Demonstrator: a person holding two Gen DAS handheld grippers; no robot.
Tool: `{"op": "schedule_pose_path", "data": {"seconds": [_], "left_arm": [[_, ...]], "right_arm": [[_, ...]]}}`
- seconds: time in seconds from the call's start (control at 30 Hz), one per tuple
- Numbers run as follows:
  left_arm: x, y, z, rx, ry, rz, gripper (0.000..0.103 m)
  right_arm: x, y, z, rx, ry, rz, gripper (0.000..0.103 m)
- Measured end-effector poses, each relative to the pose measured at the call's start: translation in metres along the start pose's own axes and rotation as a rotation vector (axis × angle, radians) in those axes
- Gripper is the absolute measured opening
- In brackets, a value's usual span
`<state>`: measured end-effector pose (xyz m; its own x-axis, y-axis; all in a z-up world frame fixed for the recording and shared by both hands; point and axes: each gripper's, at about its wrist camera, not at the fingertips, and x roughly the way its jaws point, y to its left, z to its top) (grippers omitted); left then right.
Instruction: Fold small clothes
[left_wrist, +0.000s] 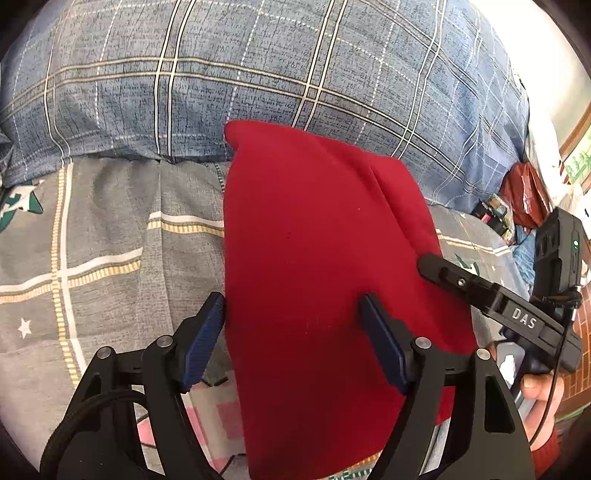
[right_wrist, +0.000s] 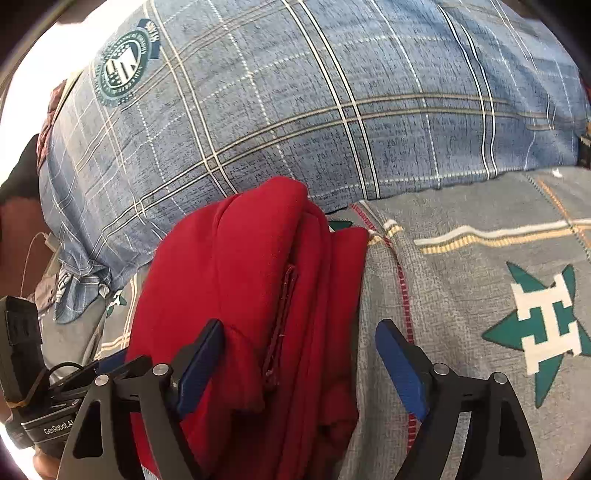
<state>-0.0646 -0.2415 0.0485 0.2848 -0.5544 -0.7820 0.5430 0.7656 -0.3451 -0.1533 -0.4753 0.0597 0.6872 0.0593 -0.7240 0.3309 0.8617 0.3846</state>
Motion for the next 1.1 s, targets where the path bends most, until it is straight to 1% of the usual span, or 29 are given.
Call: {"op": "schedule_pose_path", "data": {"seconds": [0.03,0.1,0.17,0.2,0.27,0.33,0.37,0.4,0.43,0.5,0.57,0.6,0.67,0.7,0.73,0.77,0.8,0.83,0.87,0.9,0.97,1.0,1.03,1.07,1.1], "left_arm": [[0.000,0.000,0.000,0.000,-0.001,0.001,0.076],[-0.001,-0.001,-0.001,0.006,-0.005,0.005,0.077],[-0.001,-0.001,-0.001,0.003,-0.007,0.006,0.077],[-0.001,-0.001,-0.001,0.000,-0.008,0.007,0.077],[-0.001,-0.002,-0.002,0.000,-0.010,0.012,0.077],[-0.001,-0.003,-0.002,-0.001,-0.012,0.019,0.077],[-0.002,-0.004,-0.002,-0.002,-0.011,0.020,0.077],[-0.003,-0.004,-0.002,0.003,-0.005,0.022,0.077],[-0.005,-0.004,-0.002,0.008,-0.004,0.017,0.077],[-0.009,-0.003,-0.001,0.020,-0.016,0.007,0.077],[-0.007,0.000,0.000,0.023,-0.022,0.003,0.077],[-0.004,0.002,0.001,0.015,-0.014,-0.008,0.077],[0.003,0.010,0.003,-0.039,0.005,-0.051,0.077],[0.008,0.015,0.004,-0.073,0.014,-0.080,0.077],[0.012,0.018,0.004,-0.095,0.021,-0.093,0.078],[0.013,0.018,0.004,-0.105,0.022,-0.098,0.080],[0.015,0.019,0.005,-0.112,0.021,-0.110,0.080],[0.016,0.019,0.004,-0.110,0.020,-0.118,0.080],[0.016,0.017,0.004,-0.106,0.019,-0.122,0.080],[0.018,0.016,0.005,-0.101,0.020,-0.127,0.080],[0.020,0.012,0.005,-0.097,0.023,-0.125,0.080],[0.020,0.011,0.006,-0.093,0.021,-0.123,0.080],[0.021,0.010,0.006,-0.086,0.019,-0.123,0.080],[0.020,0.010,0.005,-0.082,0.017,-0.124,0.080],[0.018,0.009,0.005,-0.075,0.011,-0.125,0.076]], "right_arm": [[-0.001,-0.001,-0.001,0.011,0.000,-0.003,0.082],[-0.012,0.001,-0.004,0.007,-0.048,-0.033,0.082],[-0.024,0.007,-0.005,-0.038,-0.099,-0.056,0.082],[-0.031,0.012,-0.006,-0.061,-0.119,-0.055,0.080],[-0.035,0.020,-0.006,-0.096,-0.124,-0.033,0.066],[-0.027,0.031,-0.008,-0.162,-0.084,-0.062,0.040],[-0.020,0.034,-0.009,-0.194,-0.057,-0.093,0.031],[-0.012,0.037,-0.010,-0.219,-0.024,-0.104,0.018],[-0.010,0.036,-0.010,-0.224,-0.012,-0.099,0.015],[-0.018,0.037,-0.013,-0.244,-0.043,-0.112,0.007],[-0.025,0.032,-0.015,-0.245,-0.070,-0.129,0.007],[-0.024,0.024,-0.016,-0.222,-0.061,-0.129,0.007],[-0.016,0.014,-0.018,-0.185,-0.042,-0.103,0.007],[-0.018,0.015,-0.019,-0.179,-0.061,-0.093,0.015],[-0.022,0.015,-0.019,-0.176,-0.080,-0.084,0.042],[-0.028,0.012,-0.019,-0.168,-0.104,-0.091,0.058],[-0.032,0.008,-0.018,-0.150,-0.134,-0.093,0.082],[-0.033,0.005,-0.018,-0.132,-0.155,-0.072,0.084],[-0.035,0.000,-0.017,-0.109,-0.161,-0.029,0.084],[-0.028,-0.005,-0.015,-0.090,-0.120,0.018,0.084],[-0.009,-0.005,-0.012,-0.084,-0.054,0.024,0.084],[0.002,-0.007,-0.012,-0.074,-0.022,0.041,0.084],[0.007,-0.007,-0.012,-0.067,-0.010,0.074,0.077],[0.012,-0.006,-0.012,-0.059,0.003,0.123,0.073],[0.012,-0.002,-0.013,-0.068,-0.006,0.116,0.065]]}}
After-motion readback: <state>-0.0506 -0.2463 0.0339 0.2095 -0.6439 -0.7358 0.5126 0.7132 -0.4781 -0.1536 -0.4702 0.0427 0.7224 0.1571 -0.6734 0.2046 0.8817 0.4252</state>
